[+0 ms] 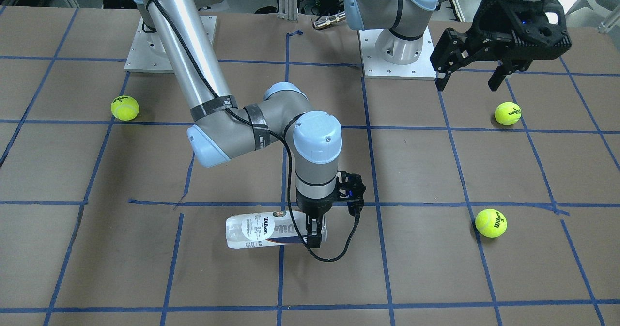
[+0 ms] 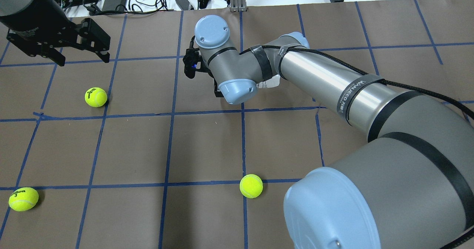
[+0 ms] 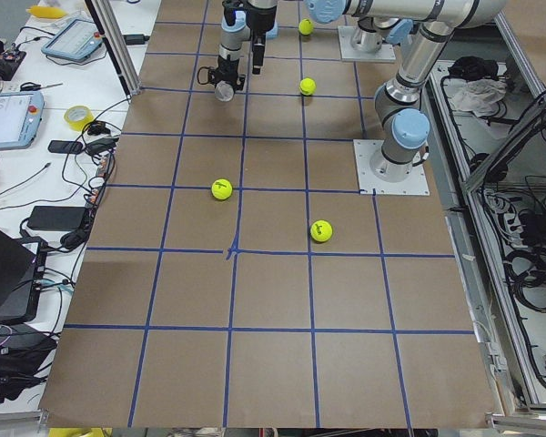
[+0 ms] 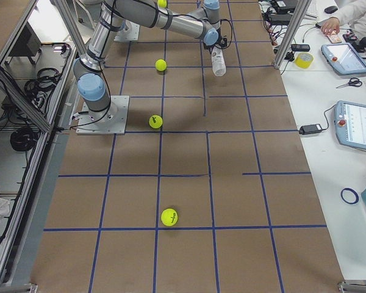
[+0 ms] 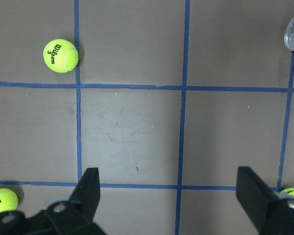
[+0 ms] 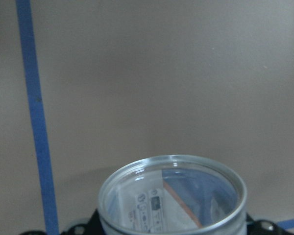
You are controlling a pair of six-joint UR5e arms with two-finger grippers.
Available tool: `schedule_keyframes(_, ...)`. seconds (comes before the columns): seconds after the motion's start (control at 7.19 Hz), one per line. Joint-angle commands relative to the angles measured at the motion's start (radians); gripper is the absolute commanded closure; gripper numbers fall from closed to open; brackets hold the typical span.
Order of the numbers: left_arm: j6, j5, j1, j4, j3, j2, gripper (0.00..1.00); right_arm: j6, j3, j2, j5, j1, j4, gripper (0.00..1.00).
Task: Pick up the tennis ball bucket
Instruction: 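Carry the can with the right gripper toward the left arm, tilting it sideways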
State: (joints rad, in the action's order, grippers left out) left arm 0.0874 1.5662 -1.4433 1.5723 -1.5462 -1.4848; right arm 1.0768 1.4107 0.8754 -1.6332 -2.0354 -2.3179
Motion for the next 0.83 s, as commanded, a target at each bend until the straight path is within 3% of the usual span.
schedule_keyframes(0.0,0.000,0.000,0.000,0.000,0.000,0.000,0.00,0.021,0.005,-0.018,0.003,-0.044,-0.014,0.93)
schedule_keyframes(0.56,0.005,0.000,-0.008,0.000,0.003,-0.002,0.00,-0.044,-0.004,-0.019,0.030,-0.074,-0.011,0.83)
schedule_keyframes(0.7,0.006,0.000,-0.005,0.002,0.006,-0.006,0.00,-0.075,0.001,-0.022,0.053,-0.077,-0.003,0.68)
